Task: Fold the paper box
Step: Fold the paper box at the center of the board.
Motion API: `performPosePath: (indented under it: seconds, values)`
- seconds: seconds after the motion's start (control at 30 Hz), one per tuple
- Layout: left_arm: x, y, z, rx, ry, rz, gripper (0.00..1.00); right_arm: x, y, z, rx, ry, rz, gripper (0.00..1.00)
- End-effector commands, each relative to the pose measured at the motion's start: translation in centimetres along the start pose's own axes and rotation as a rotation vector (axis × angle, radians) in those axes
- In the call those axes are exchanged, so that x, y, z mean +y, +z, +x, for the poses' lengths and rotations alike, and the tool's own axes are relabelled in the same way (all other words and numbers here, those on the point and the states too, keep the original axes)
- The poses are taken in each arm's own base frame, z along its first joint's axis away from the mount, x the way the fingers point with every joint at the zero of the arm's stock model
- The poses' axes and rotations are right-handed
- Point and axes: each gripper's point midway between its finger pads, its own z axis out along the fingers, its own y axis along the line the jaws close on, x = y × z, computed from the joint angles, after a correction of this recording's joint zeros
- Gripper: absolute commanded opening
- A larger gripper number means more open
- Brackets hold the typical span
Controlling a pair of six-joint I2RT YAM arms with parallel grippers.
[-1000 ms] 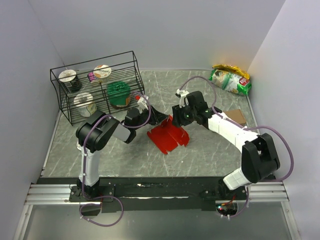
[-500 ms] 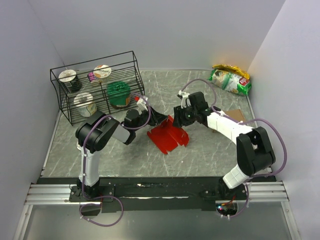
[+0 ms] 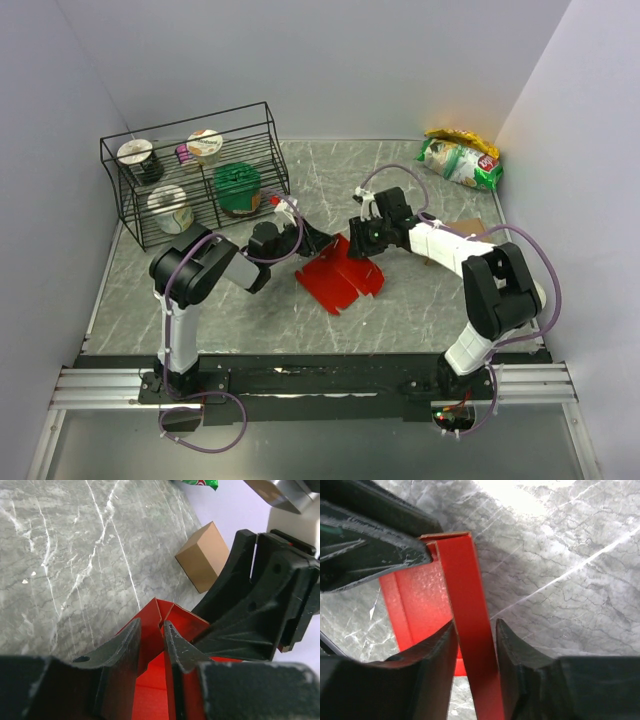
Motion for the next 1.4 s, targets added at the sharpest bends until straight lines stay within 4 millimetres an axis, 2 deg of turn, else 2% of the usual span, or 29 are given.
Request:
performPosePath:
  seconds: [0.0, 0.1, 0.23, 0.47, 0.6, 0.67, 0.77, 0.9, 0.93, 1.0, 1.03, 1.23, 1.27, 1.37]
  values:
    - [0.1, -0.7, 2.0, 0.072, 0.033, -0.016, 0.3, -0.5, 0.4, -1.0, -0.019, -0.002, 0.016, 0.4]
    - [0.1, -0.7, 2.0, 0.072, 0.034, -0.018, 0.3, -0.6, 0.5, -0.8, -0.013, -0.003, 0.015, 0.4]
    - [0.3, -0.7, 2.1, 0.071, 0.02, -0.027, 0.3, -0.8, -0.4, -1.2, -0.045, -0.016, 0.05, 0.39]
    - [-2.5, -0.4, 0.1, 0.036, -0.023, 0.043, 0.36, -2.3, -1.7, -1.2, -0.068, -0.119, 0.199, 0.37]
    - [-1.9, 0.0, 0.2, 0.046, -0.011, 0.019, 0.33, -2.1, -2.8, -1.3, -0.108, -0.158, 0.269, 0.38]
    - [-1.6, -0.2, 0.5, 0.048, -0.012, 0.013, 0.32, -2.2, -3.1, -1.3, -0.119, -0.161, 0.282, 0.36]
    - [-1.5, -0.4, 0.7, 0.05, -0.011, 0.011, 0.32, -2.1, -2.9, -1.2, -0.115, -0.197, 0.269, 0.27]
    - [-2.0, -0.7, 0.4, 0.048, -0.009, 0.019, 0.32, -1.8, -2.1, -0.8, -0.103, -0.253, 0.301, 0.05]
    - [-2.1, -0.7, 0.3, 0.046, -0.009, 0.021, 0.32, -1.0, -1.8, -0.8, -0.105, -0.285, 0.302, 0.04]
    - [-2.6, -0.7, 0.0, 0.044, -0.011, 0.03, 0.32, -1.3, -1.8, -0.8, -0.108, -0.337, 0.375, 0.0]
    - [-2.7, -0.7, -0.2, 0.042, -0.012, 0.033, 0.32, -0.5, -1.5, -1.0, -0.12, -0.381, 0.386, 0.0]
    - [-2.7, -1.1, -0.2, 0.04, -0.023, 0.037, 0.32, -0.2, -1.8, -1.9, -0.168, -0.513, 0.549, 0.0]
    - [-2.6, -1.2, -0.4, 0.033, -0.038, 0.033, 0.34, 0.6, -1.6, -1.9, -0.185, -0.55, 0.558, 0.0]
    - [-2.6, -1.8, -1.5, 0.007, -0.061, 0.027, 0.45, 0.6, -1.7, -1.9, -0.196, -0.633, 0.635, 0.0]
